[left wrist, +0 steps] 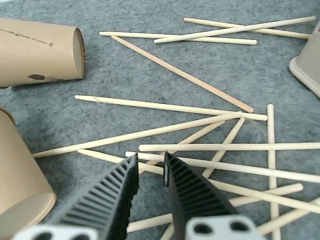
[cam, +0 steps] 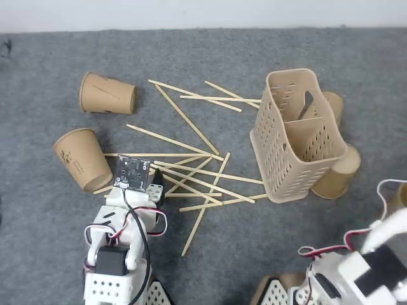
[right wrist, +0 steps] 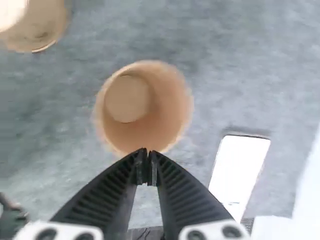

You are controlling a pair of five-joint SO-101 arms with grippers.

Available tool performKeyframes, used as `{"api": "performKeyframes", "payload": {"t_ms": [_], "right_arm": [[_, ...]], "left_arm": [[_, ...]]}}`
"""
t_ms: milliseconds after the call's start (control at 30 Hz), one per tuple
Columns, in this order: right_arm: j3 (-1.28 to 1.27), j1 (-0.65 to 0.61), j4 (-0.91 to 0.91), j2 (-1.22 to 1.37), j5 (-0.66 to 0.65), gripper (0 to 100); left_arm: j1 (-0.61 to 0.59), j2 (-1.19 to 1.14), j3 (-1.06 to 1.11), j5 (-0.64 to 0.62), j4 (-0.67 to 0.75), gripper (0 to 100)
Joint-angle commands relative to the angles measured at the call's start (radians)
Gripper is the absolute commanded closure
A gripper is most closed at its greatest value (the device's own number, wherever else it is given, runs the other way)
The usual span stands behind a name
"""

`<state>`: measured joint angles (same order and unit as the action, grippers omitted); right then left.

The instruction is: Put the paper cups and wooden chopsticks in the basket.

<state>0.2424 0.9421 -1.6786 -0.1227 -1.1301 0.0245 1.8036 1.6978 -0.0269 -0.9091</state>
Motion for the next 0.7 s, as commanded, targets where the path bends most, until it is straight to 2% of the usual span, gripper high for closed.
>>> {"api": "performKeyframes", "payload": {"t_ms": [0,133,667], "right_arm": [[0.003,0.036,0.079,-0.024,0.026,93.5],[0.006,0.081,0.117,0.030,0.032,79.8],[0.005,0.044,0.137,0.289,0.037,82.1]], "left_arm": [[0.002,0.012,-0.015,0.009,-0.002,91],[0.003,0.012,-0.015,0.009,-0.002,91],[0.005,0.012,-0.015,0.009,-0.002,91]]}}
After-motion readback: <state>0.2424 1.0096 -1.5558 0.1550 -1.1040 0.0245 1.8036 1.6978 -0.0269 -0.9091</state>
